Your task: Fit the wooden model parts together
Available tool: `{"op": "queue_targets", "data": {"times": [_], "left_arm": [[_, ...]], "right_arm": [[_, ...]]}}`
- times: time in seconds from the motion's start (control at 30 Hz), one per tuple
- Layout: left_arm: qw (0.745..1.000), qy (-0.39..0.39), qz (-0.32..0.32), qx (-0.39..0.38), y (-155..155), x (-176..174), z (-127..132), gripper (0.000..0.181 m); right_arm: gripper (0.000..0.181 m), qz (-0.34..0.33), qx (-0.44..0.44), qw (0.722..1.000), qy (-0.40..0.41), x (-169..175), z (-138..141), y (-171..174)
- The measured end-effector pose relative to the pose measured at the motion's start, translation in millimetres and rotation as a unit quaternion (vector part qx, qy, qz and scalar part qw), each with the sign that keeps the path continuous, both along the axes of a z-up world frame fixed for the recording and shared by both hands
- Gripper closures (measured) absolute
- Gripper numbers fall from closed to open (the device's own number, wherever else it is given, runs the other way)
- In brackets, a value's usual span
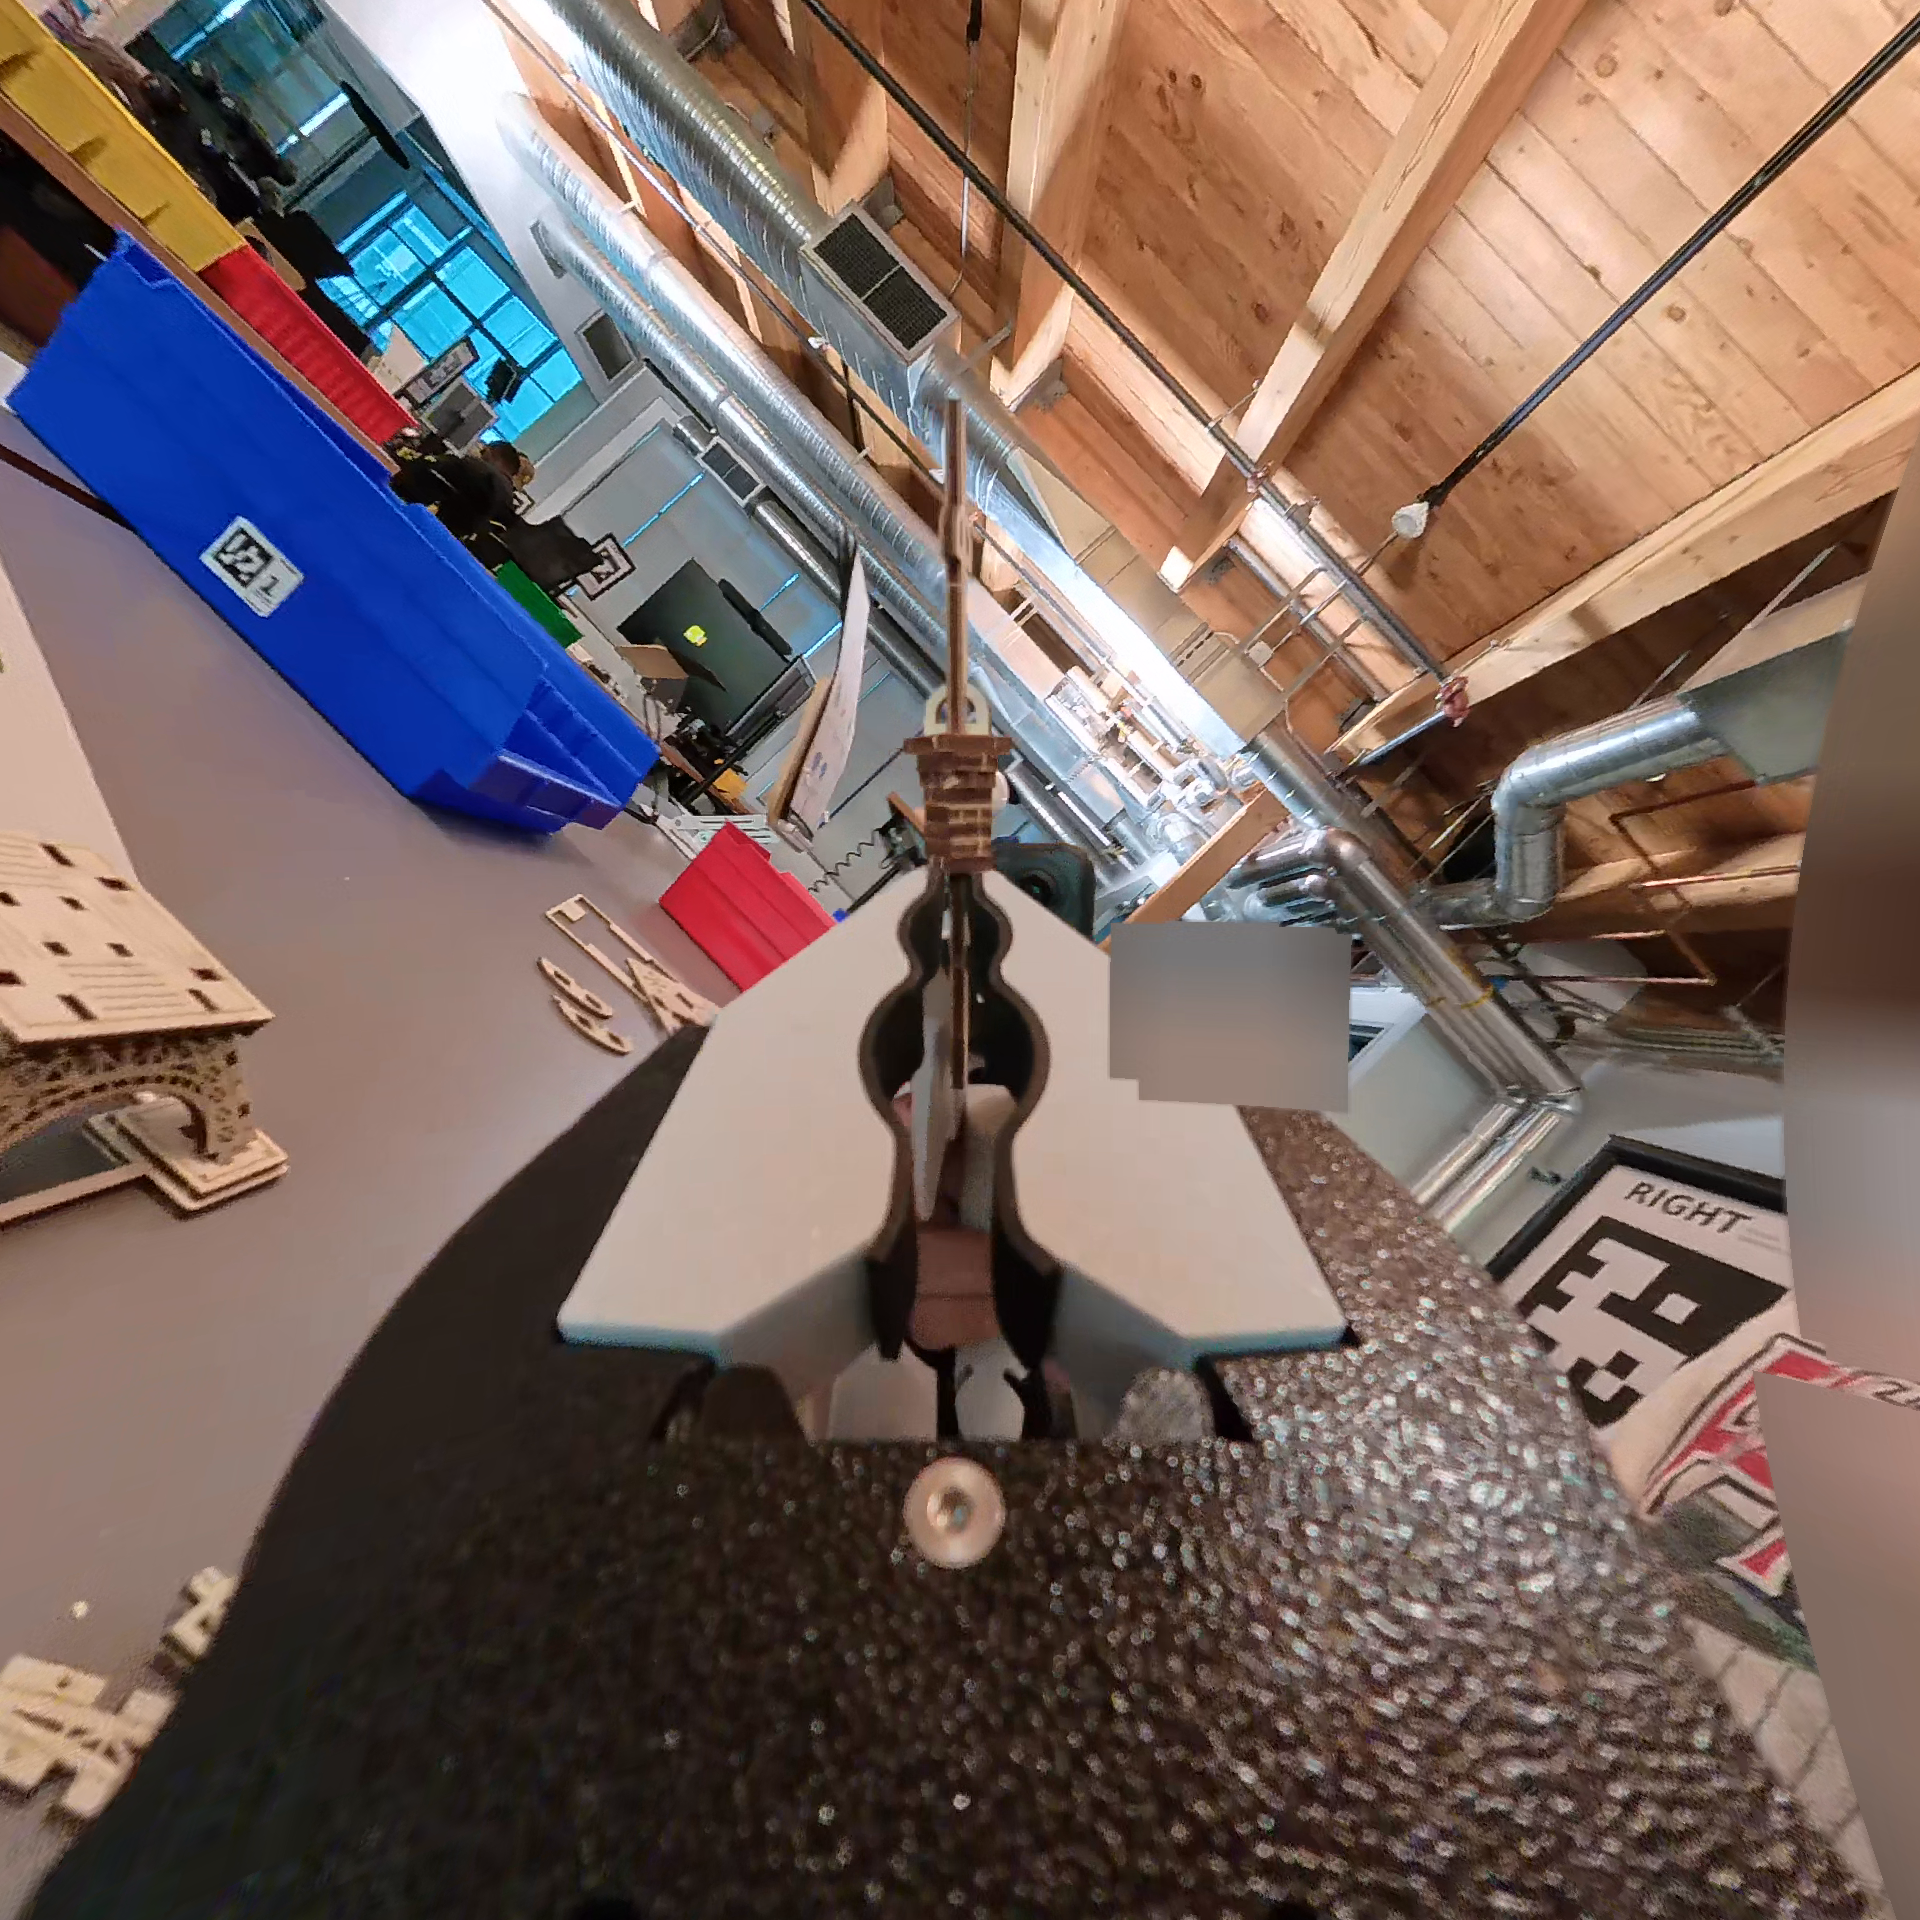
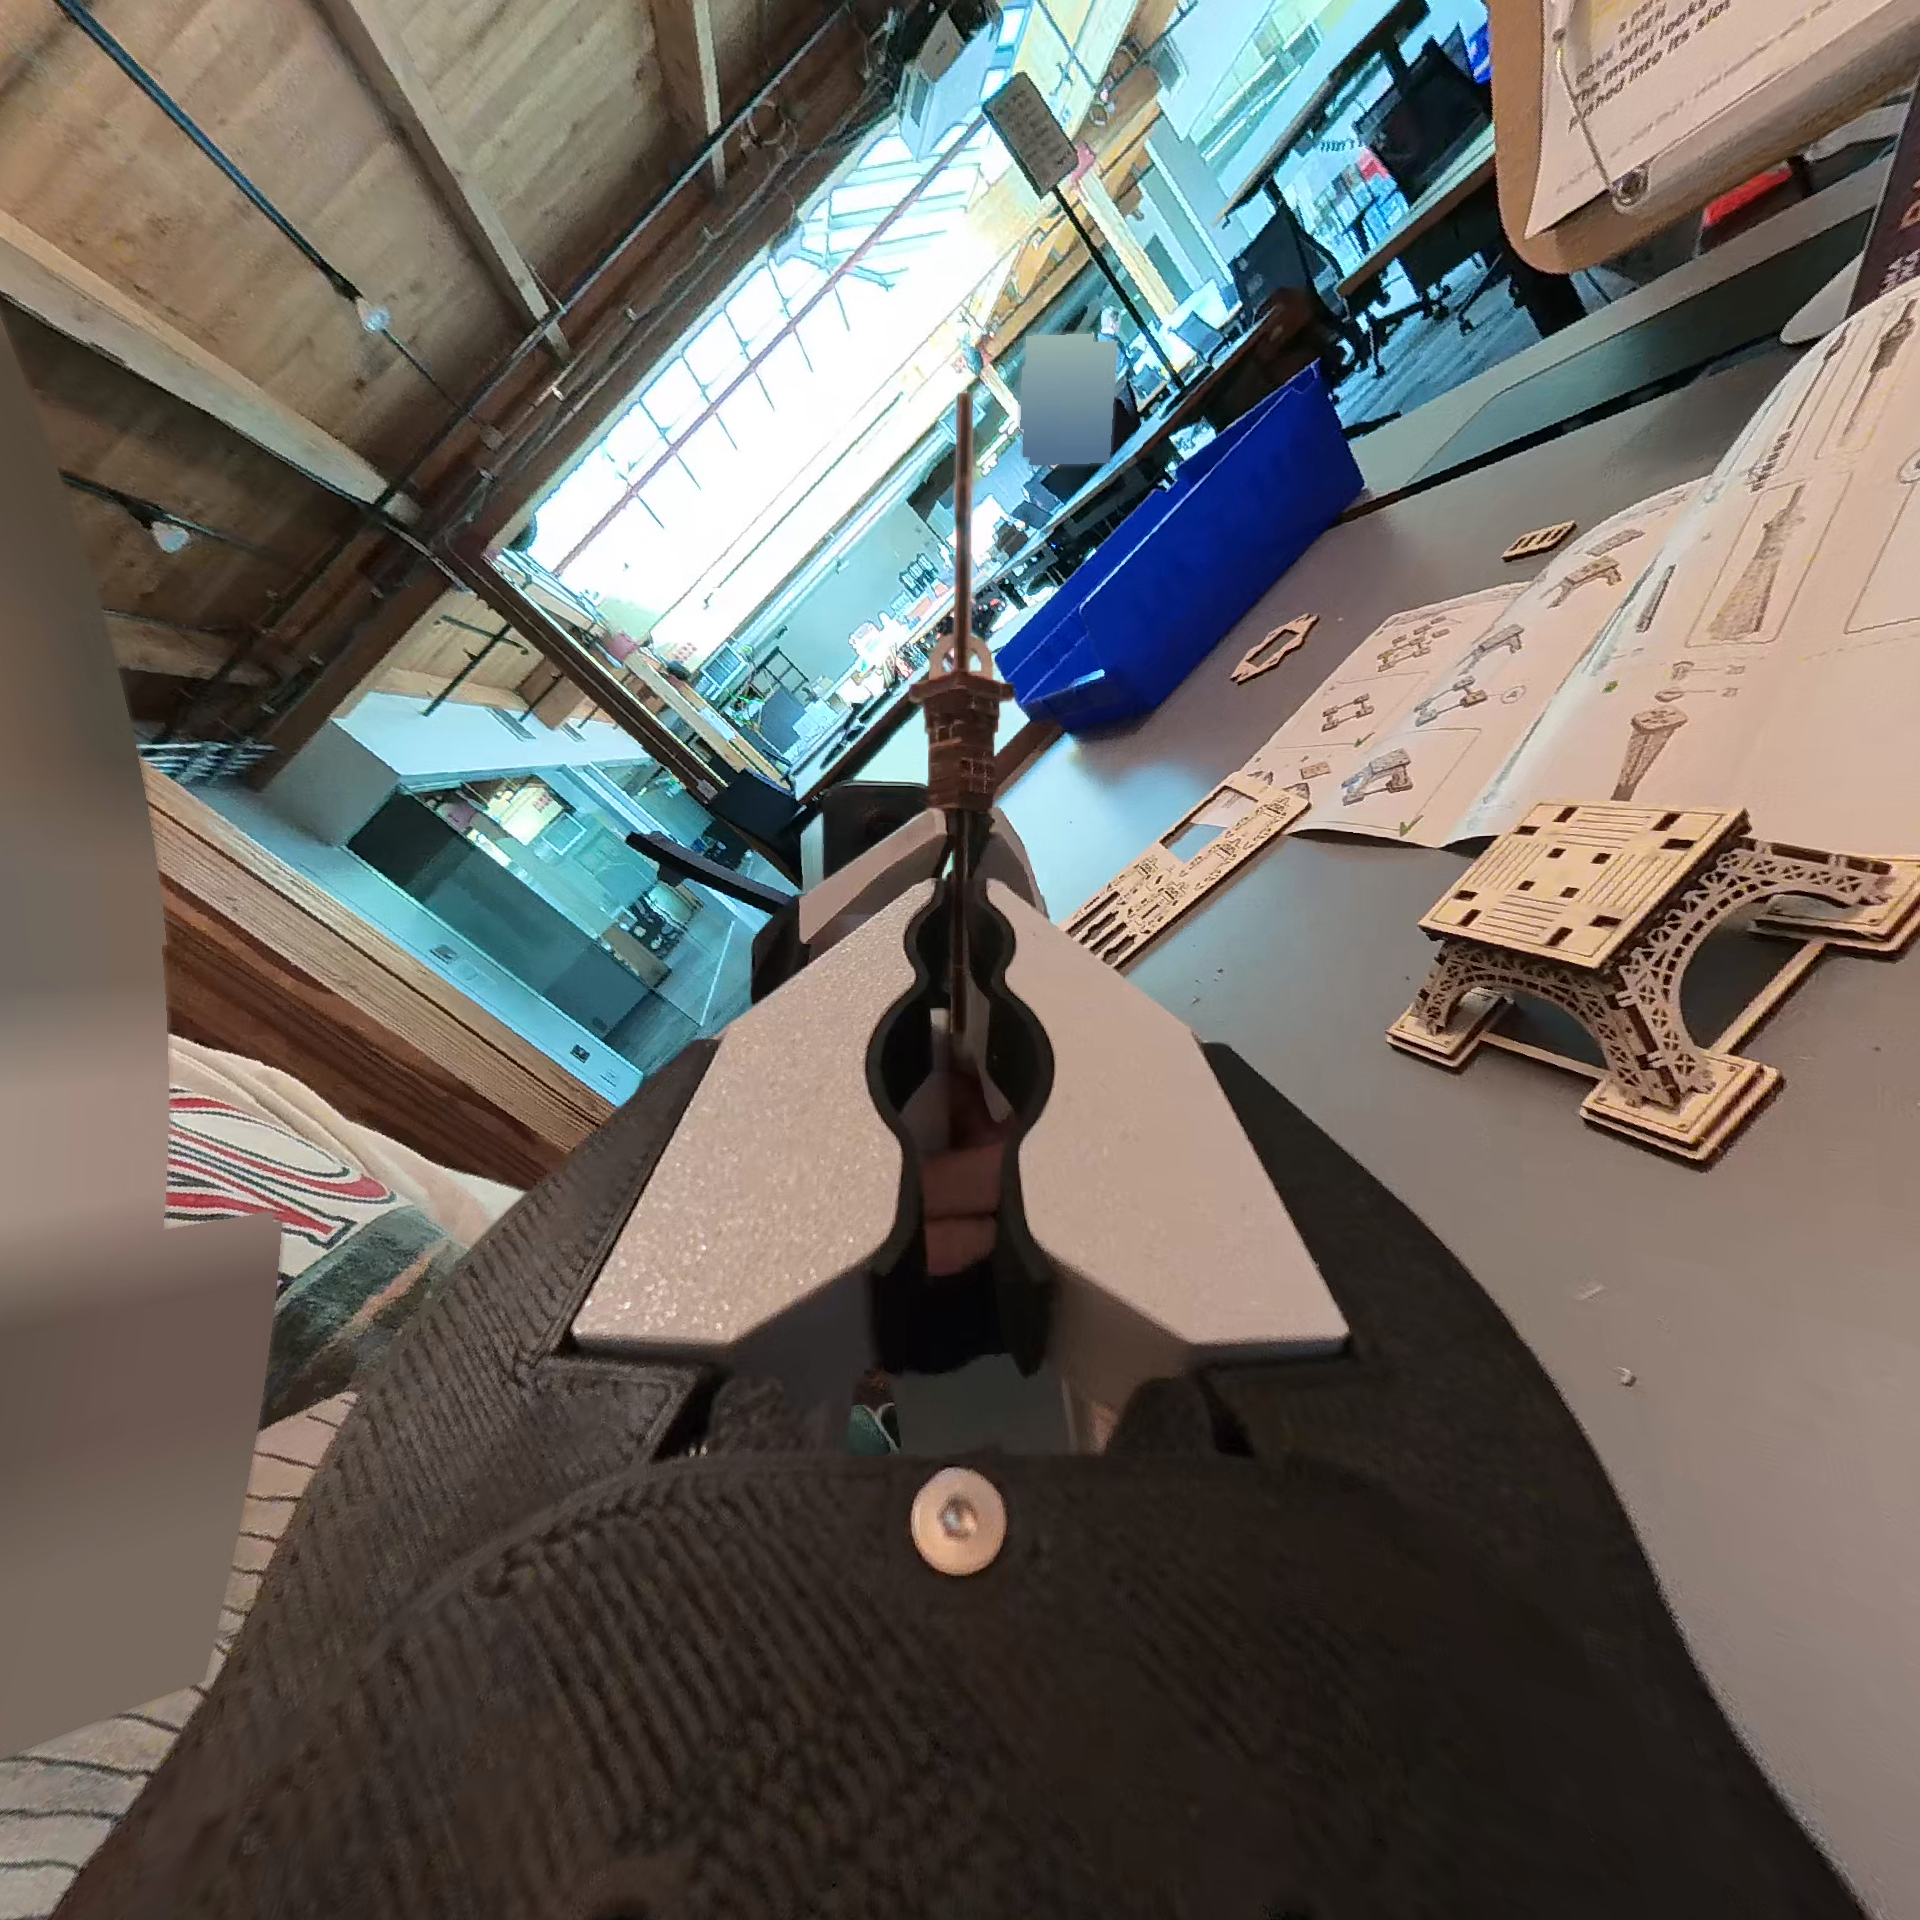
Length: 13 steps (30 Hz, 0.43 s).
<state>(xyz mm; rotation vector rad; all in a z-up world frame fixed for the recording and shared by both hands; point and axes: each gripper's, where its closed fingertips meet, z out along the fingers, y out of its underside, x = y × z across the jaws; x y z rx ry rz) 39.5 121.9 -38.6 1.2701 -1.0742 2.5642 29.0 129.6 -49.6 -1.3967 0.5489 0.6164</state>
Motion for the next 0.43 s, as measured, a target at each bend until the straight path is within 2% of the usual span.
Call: {"op": "queue_targets", "data": {"times": [0.03, 0.17, 0.3, 0.4, 0.43], "left_arm": [[1.0, -0.002, -0.003, -0.005, -0.1, -0.9, 0.8, 0.181], [0.998, -0.045, -0.03, -0.021, -0.5, -8.9, 9.3, 0.181], [0.993, -0.086, -0.057, -0.049, 4.4, -15.7, 19.8, 0.181], [0.986, -0.105, -0.079, -0.106, 14.9, -20.5, 31.1, 0.181], [0.983, -0.111, -0.091, -0.118, 16.4, -22.7, 33.1, 0.181]], "right_arm": [[0.18, -0.001, 0.002, 1.0, -0.001, -0.8, 0.9, -0.2], [0.18, 0.0, 0.0, 1.0, -0.023, -7.2, 7.7, 0.3], [0.18, -0.02, -0.032, 0.996, -0.086, -12.8, 17.5, 5.1], [0.171, -0.02, -0.073, 0.989, -0.129, -21.1, 17.7, 12.5], [0.174, -0.021, -0.083, 0.985, -0.147, -24.1, 18.6, 15.1]]}}
